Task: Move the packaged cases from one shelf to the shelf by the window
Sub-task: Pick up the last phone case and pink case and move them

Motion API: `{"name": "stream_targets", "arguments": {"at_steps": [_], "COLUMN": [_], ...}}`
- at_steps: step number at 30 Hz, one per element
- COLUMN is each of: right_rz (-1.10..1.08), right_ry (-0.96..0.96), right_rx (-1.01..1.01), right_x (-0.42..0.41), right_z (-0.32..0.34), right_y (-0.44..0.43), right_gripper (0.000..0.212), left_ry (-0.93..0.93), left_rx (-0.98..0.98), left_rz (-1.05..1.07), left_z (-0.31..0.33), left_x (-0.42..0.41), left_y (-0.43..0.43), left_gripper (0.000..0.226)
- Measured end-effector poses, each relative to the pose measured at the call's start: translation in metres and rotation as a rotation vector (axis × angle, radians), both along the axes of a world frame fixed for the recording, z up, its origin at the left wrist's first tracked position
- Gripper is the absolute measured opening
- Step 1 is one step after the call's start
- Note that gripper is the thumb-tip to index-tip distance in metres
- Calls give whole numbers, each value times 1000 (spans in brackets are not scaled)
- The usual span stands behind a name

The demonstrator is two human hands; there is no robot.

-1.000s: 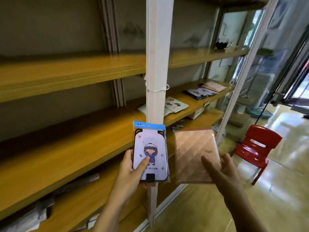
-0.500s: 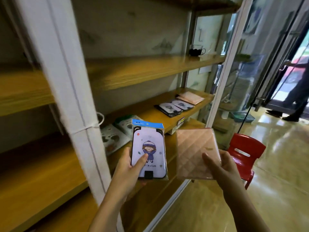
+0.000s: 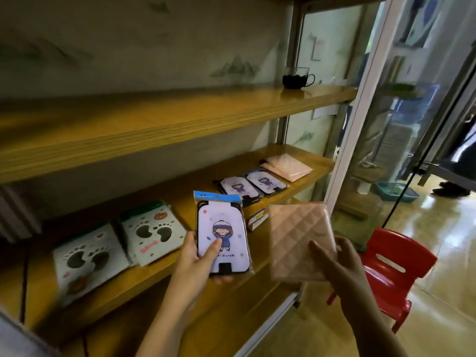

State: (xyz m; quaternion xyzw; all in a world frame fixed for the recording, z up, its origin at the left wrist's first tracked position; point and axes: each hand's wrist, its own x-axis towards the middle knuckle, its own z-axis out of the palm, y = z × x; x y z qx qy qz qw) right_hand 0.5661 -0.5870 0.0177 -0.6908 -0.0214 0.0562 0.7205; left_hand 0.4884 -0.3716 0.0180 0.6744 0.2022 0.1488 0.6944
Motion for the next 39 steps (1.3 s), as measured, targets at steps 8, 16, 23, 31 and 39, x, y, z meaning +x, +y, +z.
{"name": "stream_targets", "arguments": {"at_steps": [8, 16, 23, 31, 39], "right_rz": [123, 225, 289, 343, 411], "right_ry": [0, 38, 85, 37, 0], "right_rx": [-49, -66, -166, -219, -291], "right_x": [112, 199, 268, 362, 440], "right_z": [12, 4, 2, 14, -1], "right_y": [-55, -82, -82, -72, -29], "right_gripper": [32, 39, 49, 49, 38], "left_ry": [5, 27, 86, 266, 571], "left_rx": [-70, -31, 1, 166, 692], "left_rz": [159, 314, 395, 374, 444], "left_z": [-2, -4, -1, -8, 3], "left_x": [87, 158, 228, 315, 339], "left_y": [-53, -90, -88, -71, -57], "left_gripper": [36, 23, 37, 29, 65]}}
